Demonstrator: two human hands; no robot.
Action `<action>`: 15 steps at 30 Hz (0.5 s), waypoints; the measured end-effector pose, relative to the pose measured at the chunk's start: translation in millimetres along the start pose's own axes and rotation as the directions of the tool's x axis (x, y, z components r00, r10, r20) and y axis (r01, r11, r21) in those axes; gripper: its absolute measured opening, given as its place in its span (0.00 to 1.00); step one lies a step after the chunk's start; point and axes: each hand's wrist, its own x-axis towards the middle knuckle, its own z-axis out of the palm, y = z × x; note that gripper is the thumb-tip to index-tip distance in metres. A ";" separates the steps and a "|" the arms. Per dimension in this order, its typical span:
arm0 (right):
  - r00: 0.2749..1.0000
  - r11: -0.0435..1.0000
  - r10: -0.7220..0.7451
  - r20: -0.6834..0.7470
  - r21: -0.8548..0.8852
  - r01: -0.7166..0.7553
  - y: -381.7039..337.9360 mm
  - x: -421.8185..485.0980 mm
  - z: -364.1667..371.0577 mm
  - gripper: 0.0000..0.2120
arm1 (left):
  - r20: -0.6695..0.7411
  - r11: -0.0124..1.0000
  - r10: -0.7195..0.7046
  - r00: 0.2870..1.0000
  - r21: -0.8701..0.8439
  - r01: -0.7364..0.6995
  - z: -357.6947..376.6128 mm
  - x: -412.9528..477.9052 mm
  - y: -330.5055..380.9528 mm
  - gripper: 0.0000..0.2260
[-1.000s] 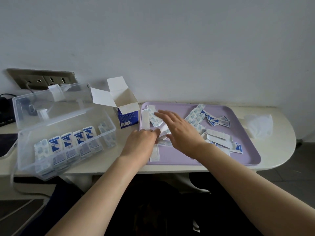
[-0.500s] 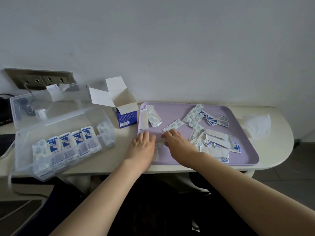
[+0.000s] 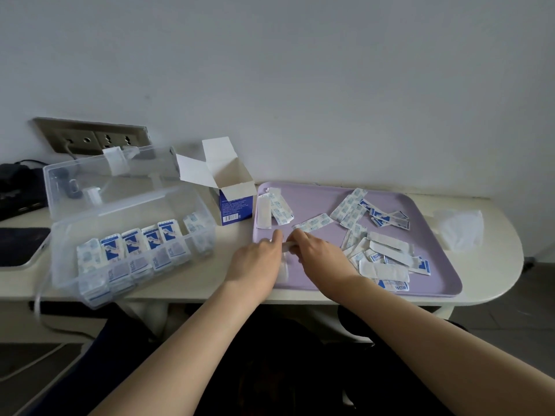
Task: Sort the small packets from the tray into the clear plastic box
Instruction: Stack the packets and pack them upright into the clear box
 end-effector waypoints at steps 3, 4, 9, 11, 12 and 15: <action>0.998 0.999 -0.045 0.038 0.002 0.045 -5.3 -3.8 -7.4 0.09 | 0.015 0.999 0.003 1.000 -0.042 -0.002 -5.6 -7.0 -7.1 0.16; 0.998 0.999 -0.042 0.052 -0.004 0.043 -6.5 -4.5 -9.2 0.11 | 0.034 0.997 0.006 0.999 -0.071 -0.003 -8.1 -9.3 -9.7 0.16; 0.996 0.998 0.009 0.086 0.057 -0.014 -10.8 -6.0 -13.1 0.08 | 0.047 0.974 0.004 0.999 -0.226 0.007 -20.7 -23.0 -25.7 0.15; 0.997 0.997 -0.028 0.073 0.069 0.023 -13.1 -7.3 -13.0 0.04 | -0.009 0.976 -0.005 1.000 -0.217 0.003 -24.0 -27.6 -32.1 0.13; 0.997 0.997 -0.043 0.066 0.064 0.039 -15.9 -7.3 -13.3 0.04 | -0.050 0.978 -0.013 0.999 -0.211 0.002 -26.0 -30.5 -35.8 0.13; 0.996 0.994 -0.086 0.025 0.066 0.084 -29.7 -9.1 -17.3 0.08 | -0.167 0.983 -0.050 0.985 -0.180 0.019 -33.0 -38.6 -46.6 0.10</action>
